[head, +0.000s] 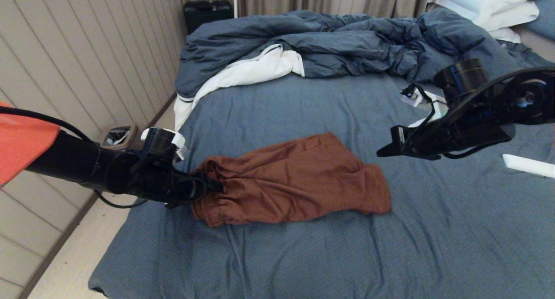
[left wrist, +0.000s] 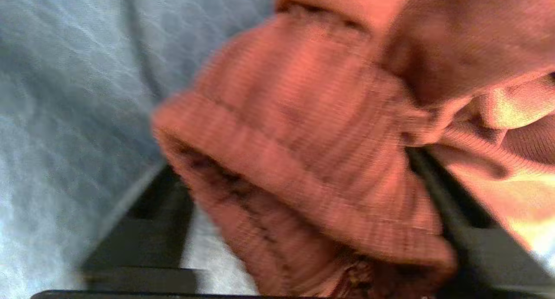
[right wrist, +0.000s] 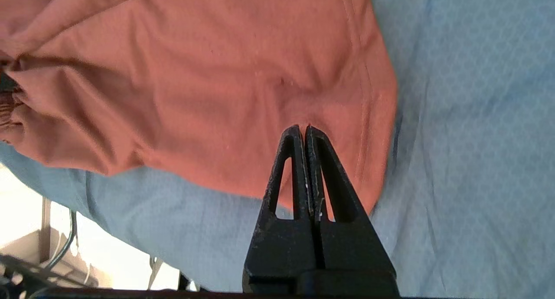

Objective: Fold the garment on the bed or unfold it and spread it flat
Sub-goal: Fold the brown shorts

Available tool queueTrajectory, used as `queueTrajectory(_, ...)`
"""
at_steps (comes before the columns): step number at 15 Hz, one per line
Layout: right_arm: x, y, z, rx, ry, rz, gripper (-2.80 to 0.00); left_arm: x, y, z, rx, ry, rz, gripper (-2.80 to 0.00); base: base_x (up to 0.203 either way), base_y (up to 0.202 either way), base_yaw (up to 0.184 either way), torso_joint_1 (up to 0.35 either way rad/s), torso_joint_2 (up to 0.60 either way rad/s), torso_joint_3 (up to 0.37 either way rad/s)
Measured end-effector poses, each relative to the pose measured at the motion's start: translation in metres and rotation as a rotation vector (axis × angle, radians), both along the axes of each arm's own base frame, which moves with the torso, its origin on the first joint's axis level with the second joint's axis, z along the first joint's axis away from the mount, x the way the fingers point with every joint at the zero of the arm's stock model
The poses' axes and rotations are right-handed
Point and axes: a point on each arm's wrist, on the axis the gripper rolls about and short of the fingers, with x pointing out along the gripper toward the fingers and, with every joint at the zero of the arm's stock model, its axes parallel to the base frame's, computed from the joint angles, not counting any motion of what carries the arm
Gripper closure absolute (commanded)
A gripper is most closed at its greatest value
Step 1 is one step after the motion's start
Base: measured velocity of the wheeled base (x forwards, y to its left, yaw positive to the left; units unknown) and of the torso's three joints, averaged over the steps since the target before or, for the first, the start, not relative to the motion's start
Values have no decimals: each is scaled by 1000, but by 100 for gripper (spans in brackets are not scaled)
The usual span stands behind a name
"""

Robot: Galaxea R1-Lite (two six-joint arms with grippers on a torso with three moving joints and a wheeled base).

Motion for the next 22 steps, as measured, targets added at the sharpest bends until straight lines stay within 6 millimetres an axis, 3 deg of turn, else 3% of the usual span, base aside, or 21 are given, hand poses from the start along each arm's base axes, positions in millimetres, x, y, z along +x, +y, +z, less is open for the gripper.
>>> queueTrajectory(7, -2, -2, -7, 0, 16, -4, 0, 1, 0, 6, -6, -18, 14, 0, 0, 0, 0, 0, 0, 0)
queueTrajectory(13, 0, -3, -10, 3, -4, -5, 0, -19, 7, 38, -39, -77, 31, 0, 0, 0, 0, 0, 0, 0)
queueTrajectory(18, 2, -4, -8, 6, -13, -6, 0, -33, 13, 45, -31, -87, 37, 0, 0, 0, 0, 0, 0, 0)
queueTrajectory(22, 4, -4, -10, 0, -16, 11, 0, -48, 29, 53, 11, -72, 52, 0, 0, 0, 0, 0, 0, 0)
